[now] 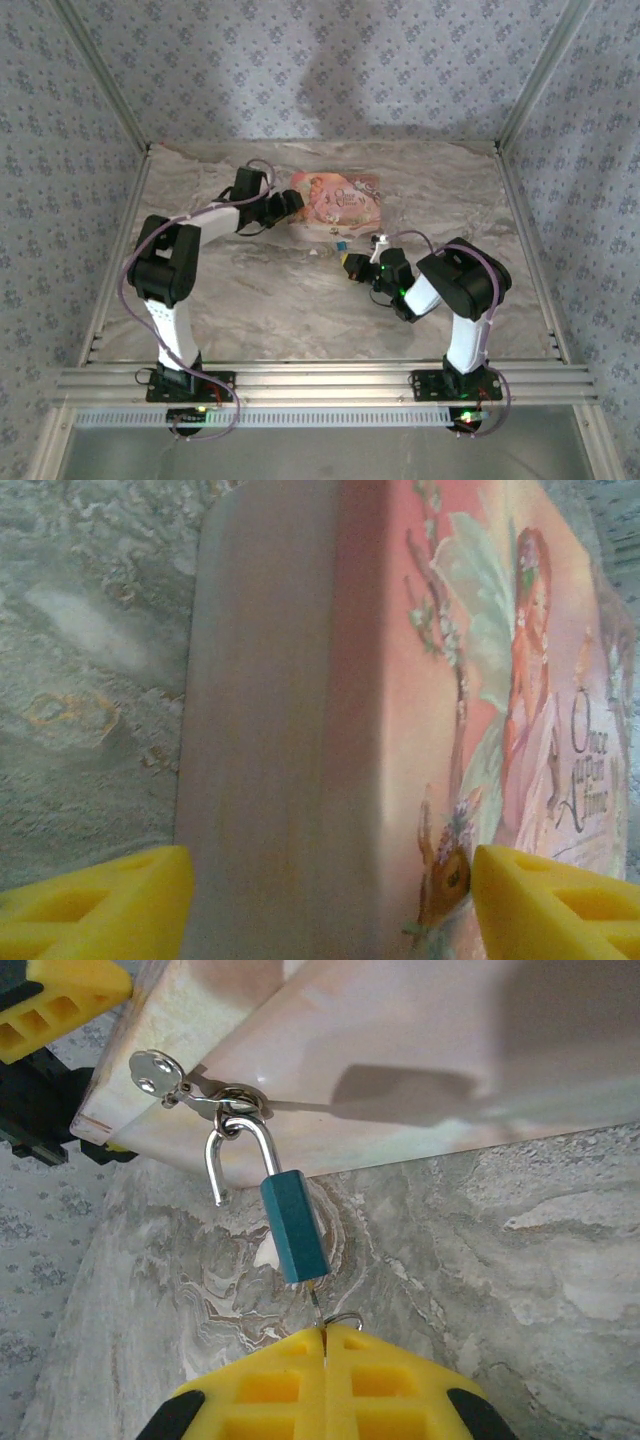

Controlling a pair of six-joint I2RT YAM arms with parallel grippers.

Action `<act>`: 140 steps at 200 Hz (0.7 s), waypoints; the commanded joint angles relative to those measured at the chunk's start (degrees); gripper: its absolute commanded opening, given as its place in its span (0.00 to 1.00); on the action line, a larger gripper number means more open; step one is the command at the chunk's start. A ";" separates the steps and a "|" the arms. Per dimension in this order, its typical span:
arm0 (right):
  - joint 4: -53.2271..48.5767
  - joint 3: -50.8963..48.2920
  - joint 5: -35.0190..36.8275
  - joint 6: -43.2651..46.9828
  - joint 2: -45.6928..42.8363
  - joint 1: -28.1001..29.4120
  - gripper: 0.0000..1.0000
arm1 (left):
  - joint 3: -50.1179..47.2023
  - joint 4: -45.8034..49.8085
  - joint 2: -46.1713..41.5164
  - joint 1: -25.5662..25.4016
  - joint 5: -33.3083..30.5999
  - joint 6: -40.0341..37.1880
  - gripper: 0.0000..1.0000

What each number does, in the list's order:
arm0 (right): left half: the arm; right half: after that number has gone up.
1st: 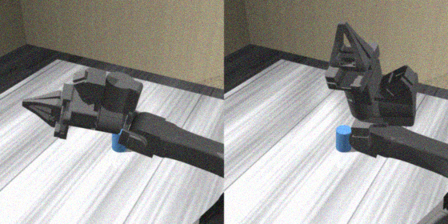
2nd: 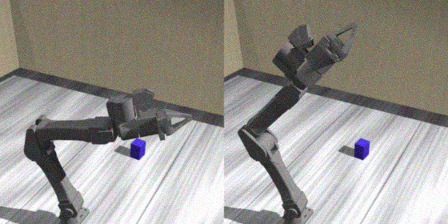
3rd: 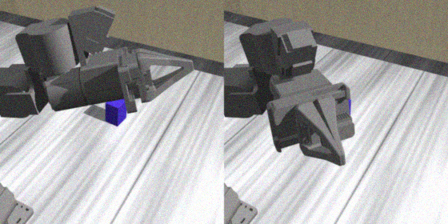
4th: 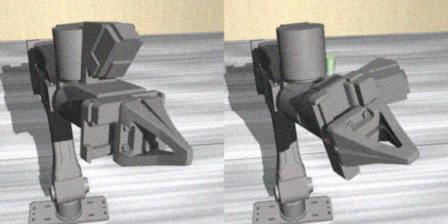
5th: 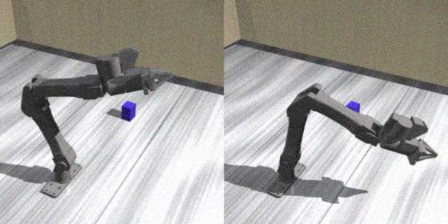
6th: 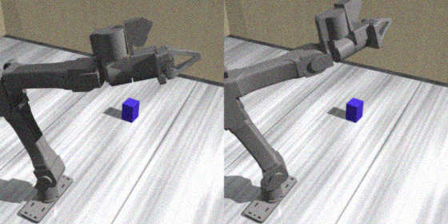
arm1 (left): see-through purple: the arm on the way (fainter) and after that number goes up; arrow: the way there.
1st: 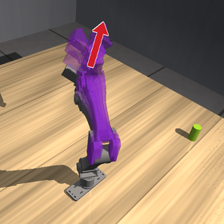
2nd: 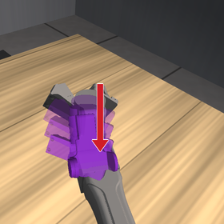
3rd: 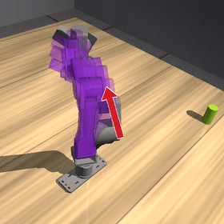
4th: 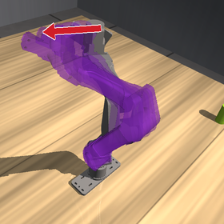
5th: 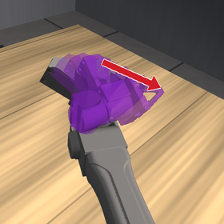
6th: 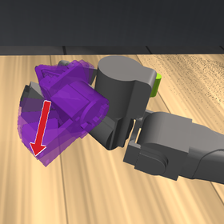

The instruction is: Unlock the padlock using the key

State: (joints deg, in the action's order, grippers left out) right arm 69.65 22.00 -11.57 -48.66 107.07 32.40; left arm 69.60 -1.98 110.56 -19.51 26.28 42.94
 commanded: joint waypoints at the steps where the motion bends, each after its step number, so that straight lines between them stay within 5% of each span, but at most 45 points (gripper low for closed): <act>1: -1.13 -0.42 -0.38 0.40 -0.30 -0.42 0.09 | -0.13 -0.88 0.19 -0.34 1.09 -0.50 0.70; 76: -10.11 -2.62 -0.70 8.14 -9.24 -2.67 0.33 | -6.32 -2.11 -2.77 -0.36 -0.95 -0.41 0.61; 140: -16.11 -3.10 -16.95 18.22 -19.66 -10.18 0.63 | -13.52 -5.62 -6.94 -0.52 -2.09 1.98 0.58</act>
State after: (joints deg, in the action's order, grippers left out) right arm 56.58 19.59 -19.66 -35.51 89.60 24.12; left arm 59.61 -10.26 105.21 -19.59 26.11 44.23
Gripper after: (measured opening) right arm 0.587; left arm 0.588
